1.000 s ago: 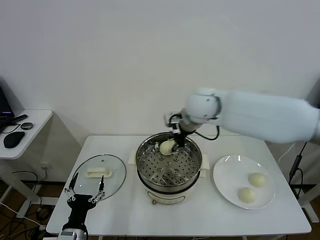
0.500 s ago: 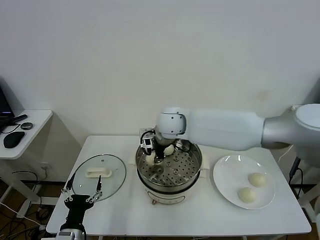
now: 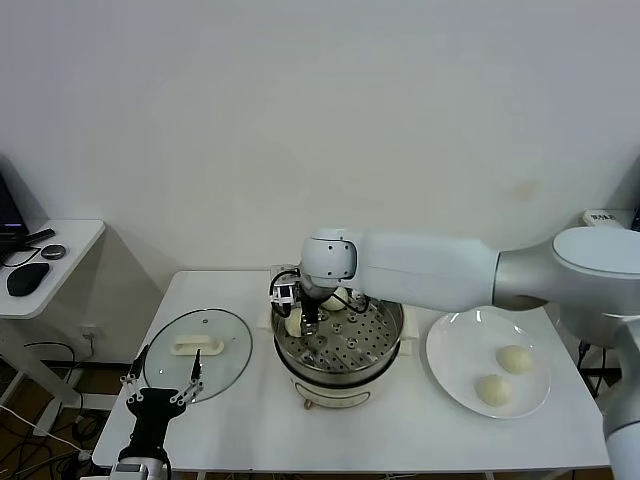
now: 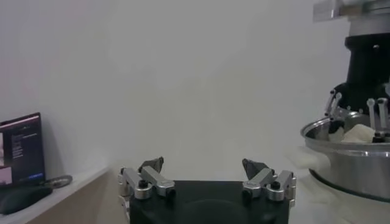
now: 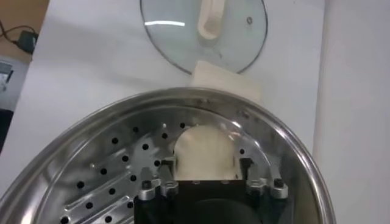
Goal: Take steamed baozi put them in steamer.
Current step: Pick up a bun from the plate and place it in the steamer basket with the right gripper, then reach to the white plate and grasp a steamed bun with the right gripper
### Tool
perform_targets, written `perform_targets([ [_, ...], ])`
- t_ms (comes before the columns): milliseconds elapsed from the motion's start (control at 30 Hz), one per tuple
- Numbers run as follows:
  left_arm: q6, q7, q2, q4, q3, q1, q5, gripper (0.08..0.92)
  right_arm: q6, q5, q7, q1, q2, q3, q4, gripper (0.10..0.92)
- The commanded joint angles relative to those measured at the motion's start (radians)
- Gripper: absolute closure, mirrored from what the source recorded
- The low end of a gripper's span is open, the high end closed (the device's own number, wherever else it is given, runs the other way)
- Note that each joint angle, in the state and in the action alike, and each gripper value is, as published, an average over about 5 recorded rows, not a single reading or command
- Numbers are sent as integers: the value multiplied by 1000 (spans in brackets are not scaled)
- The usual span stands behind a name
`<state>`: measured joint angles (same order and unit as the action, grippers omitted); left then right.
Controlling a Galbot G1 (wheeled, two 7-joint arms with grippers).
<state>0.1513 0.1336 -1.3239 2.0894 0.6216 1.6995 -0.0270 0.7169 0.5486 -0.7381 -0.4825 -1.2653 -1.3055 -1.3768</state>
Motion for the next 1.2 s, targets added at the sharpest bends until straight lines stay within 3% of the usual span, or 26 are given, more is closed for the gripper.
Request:
perform_targets([
  [33, 0, -1, 4, 1, -2, -3, -1, 177, -34, -14, -159, -182, 178, 0, -138, 255],
  [167, -1, -2, 11, 0, -3, -6, 1, 177, -127, -95, -293, -274, 362, -23, -247, 207],
  [467, 0, -3, 20, -11, -21, -11, -3, 177, -426, -385, -553, -258, 788, -20, -361, 203],
  [700, 0, -2, 14, -14, -32, -6, -20, 177, -541, -656, -571, 307, 1035, 382, -349, 203],
  [833, -2, -4, 15, -13, -26, 1, -23, 177, -581, -739, -543, 544, 1067, 535, -289, 203],
  [1200, -5, -5, 2, -4, -14, 16, -34, 177, -588, -790, -437, 749, 956, 674, -155, 203],
])
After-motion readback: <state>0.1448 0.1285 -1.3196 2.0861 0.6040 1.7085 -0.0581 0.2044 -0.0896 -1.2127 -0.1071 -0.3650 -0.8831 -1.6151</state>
